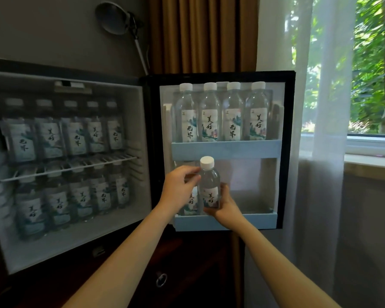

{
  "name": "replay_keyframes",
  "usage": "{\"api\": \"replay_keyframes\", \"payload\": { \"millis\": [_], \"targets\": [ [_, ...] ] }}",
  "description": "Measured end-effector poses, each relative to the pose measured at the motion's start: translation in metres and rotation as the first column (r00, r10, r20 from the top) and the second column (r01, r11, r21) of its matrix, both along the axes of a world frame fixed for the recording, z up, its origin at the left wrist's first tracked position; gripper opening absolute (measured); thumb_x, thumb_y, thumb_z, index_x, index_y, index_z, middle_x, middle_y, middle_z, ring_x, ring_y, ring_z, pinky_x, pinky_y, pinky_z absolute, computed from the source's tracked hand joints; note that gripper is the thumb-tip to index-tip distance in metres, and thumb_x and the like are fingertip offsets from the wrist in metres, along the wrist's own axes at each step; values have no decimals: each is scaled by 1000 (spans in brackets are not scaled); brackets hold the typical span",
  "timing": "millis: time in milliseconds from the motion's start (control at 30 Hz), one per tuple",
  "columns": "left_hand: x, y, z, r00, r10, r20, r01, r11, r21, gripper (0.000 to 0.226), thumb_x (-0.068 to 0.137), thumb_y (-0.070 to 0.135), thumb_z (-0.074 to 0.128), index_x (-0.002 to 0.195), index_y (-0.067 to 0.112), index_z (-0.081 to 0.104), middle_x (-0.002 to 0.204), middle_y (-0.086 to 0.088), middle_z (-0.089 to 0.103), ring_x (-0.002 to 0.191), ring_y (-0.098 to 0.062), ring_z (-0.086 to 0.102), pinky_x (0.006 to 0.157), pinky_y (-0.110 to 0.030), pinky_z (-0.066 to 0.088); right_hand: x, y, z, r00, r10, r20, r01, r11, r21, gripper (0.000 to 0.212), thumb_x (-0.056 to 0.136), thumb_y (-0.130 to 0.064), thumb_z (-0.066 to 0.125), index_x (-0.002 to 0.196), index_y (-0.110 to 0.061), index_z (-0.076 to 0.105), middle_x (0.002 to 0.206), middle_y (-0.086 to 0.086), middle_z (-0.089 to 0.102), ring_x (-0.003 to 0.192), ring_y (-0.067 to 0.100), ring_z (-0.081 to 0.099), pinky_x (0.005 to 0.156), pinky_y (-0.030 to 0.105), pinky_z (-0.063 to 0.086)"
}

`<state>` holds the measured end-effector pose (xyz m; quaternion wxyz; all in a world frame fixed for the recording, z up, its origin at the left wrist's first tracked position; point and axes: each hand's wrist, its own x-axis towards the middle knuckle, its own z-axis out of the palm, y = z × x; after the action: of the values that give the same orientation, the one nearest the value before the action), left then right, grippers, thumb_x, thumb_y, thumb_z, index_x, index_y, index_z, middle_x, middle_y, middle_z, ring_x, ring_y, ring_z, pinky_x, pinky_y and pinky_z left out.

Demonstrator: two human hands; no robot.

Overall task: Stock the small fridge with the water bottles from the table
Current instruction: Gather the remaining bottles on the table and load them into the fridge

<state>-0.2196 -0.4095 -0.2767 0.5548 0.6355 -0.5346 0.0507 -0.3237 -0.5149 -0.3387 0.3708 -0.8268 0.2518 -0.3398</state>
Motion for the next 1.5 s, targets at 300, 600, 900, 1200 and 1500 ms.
{"api": "replay_keyframes", "payload": {
  "millis": [300, 600, 900, 1200, 1500],
  "targets": [
    [15, -1, -11, 992, 83, 97, -83, 997, -1, 30, 89, -8, 47, 105, 6, 69, 97, 4, 53, 89, -7, 52, 75, 4, 36, 8, -6, 1, 963, -74, -258, 44, 991, -123, 71, 81, -24, 70, 130, -12, 21, 108, 8, 62, 101, 29, 61, 87, 41, 51],
    [5, -9, -13, 918, 380, 115, -394, 908, 144, 48, 89, 42, 55, 124, 13, 40, 120, -3, 57, 101, -26, 60, 68, -29, 41, 10, -3, 7, 983, -1, -184, 3, 1000, 8, 72, 80, -10, 70, 130, -7, 18, 108, 3, 54, 111, 25, 57, 94, 36, 49],
    [19, -17, 9, 928, 287, 236, -364, 830, 422, 62, 86, 40, 60, 128, 3, 33, 114, -11, 56, 93, -26, 55, 70, -34, 44, 12, -5, 3, 983, -117, -138, 116, 993, -18, 80, 76, -14, 72, 134, -10, 16, 119, 15, 57, 106, 31, 59, 92, 46, 50],
    [40, -9, 9, 990, 35, 139, -96, 886, 455, 56, 89, 35, 57, 135, 15, 32, 110, -6, 58, 80, -21, 64, 54, -35, 57, 7, -2, 1, 976, -140, -165, 130, 989, -74, 81, 77, -21, 74, 134, -10, 18, 120, 9, 59, 107, 29, 59, 85, 37, 48],
    [44, 9, -16, 967, 94, 237, -157, 952, 264, 57, 91, 31, 56, 142, 16, 35, 139, -1, 49, 126, -19, 48, 103, -33, 41, 9, 2, 1, 987, -113, -116, 115, 993, 17, 101, 74, -16, 78, 143, -11, 4, 137, 15, 45, 120, 29, 51, 101, 39, 45]
  ]
}}
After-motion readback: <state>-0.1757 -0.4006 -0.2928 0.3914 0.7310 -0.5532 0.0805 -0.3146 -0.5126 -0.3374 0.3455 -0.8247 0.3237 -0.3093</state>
